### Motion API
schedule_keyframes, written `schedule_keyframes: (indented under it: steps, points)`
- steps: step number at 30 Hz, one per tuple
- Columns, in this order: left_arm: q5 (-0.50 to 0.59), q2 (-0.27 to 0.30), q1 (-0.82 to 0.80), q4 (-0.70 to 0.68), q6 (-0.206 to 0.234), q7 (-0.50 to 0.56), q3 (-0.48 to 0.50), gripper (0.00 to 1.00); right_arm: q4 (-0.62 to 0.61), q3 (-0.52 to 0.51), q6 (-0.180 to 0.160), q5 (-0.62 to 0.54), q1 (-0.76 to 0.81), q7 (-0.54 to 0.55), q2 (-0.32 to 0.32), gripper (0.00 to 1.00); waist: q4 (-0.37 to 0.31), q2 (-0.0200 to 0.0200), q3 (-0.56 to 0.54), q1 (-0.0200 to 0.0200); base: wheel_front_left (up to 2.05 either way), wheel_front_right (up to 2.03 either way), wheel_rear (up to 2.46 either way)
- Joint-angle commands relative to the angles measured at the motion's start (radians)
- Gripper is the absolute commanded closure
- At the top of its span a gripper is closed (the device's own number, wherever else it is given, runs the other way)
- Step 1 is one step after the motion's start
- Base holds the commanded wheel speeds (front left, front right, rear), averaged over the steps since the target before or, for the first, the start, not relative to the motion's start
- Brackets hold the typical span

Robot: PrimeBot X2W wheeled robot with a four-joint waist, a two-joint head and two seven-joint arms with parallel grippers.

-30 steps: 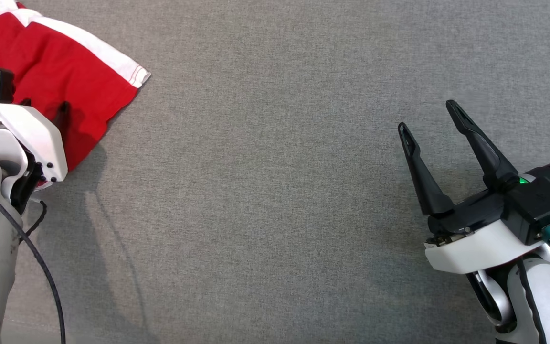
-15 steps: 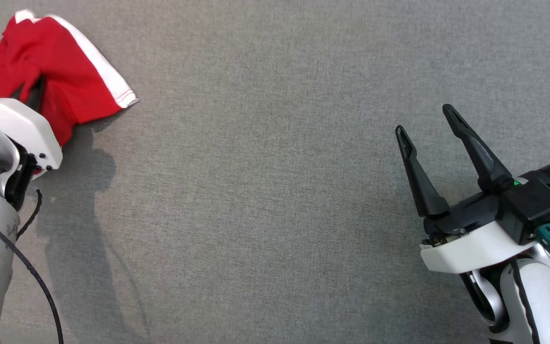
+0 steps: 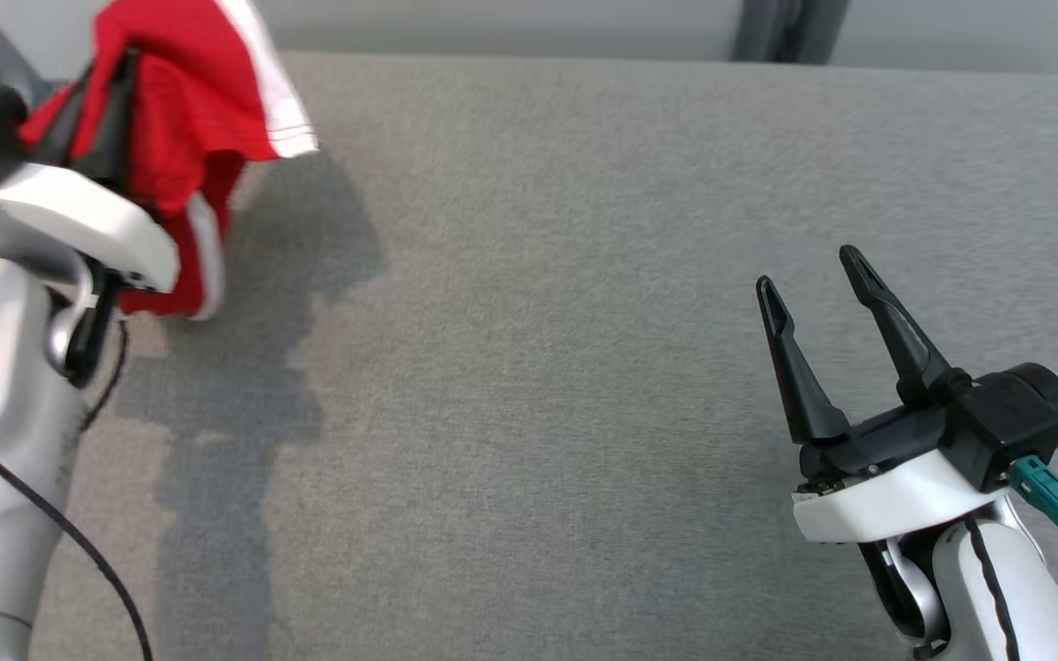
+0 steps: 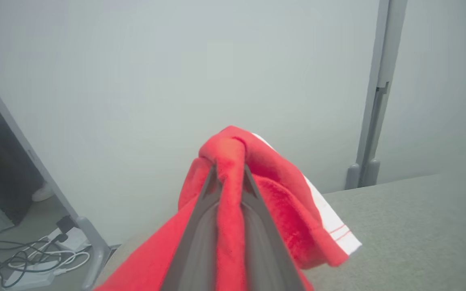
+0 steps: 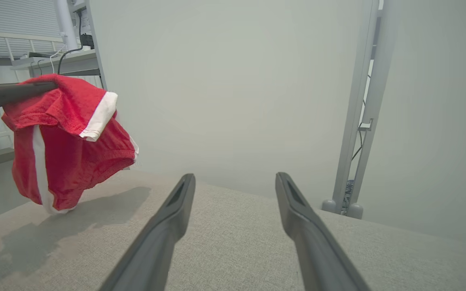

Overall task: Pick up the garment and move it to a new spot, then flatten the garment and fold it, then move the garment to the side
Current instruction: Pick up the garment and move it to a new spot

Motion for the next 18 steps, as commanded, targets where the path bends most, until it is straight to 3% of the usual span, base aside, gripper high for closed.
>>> schedule_keyframes:
  steps: [1, 6, 11, 18]
  points:
    - [-0.002, -0.011, 0.029, -0.06, -0.003, 0.009, -0.03, 1.0, 0.01, -0.01, 0.0, 0.008, 0.016, -0.015, 0.001, 0.0, -0.045, 0.0, -0.052, 0.0, 0.0, 0.0, 0.0]
    - [0.011, -0.034, 0.08, -0.203, -0.002, 0.024, -0.089, 1.0, 0.022, -0.023, 0.0, 0.012, 0.029, -0.029, 0.01, 0.0, -0.095, 0.0, -0.085, 0.0, 0.0, 0.0, 0.0]
    - [0.031, -0.079, 0.136, -0.337, 0.026, 0.06, -0.146, 1.0, 0.028, -0.028, 0.0, 0.019, 0.036, -0.041, 0.018, 0.0, -0.178, 0.0, -0.097, 0.0, 0.0, 0.0, 0.0]
    - [0.006, -0.155, 0.187, -0.377, 0.085, 0.111, -0.175, 1.0, 0.032, -0.034, 0.0, 0.032, 0.038, -0.057, 0.022, 0.0, -0.296, 0.0, -0.085, 0.0, 0.0, 0.0, 0.0]
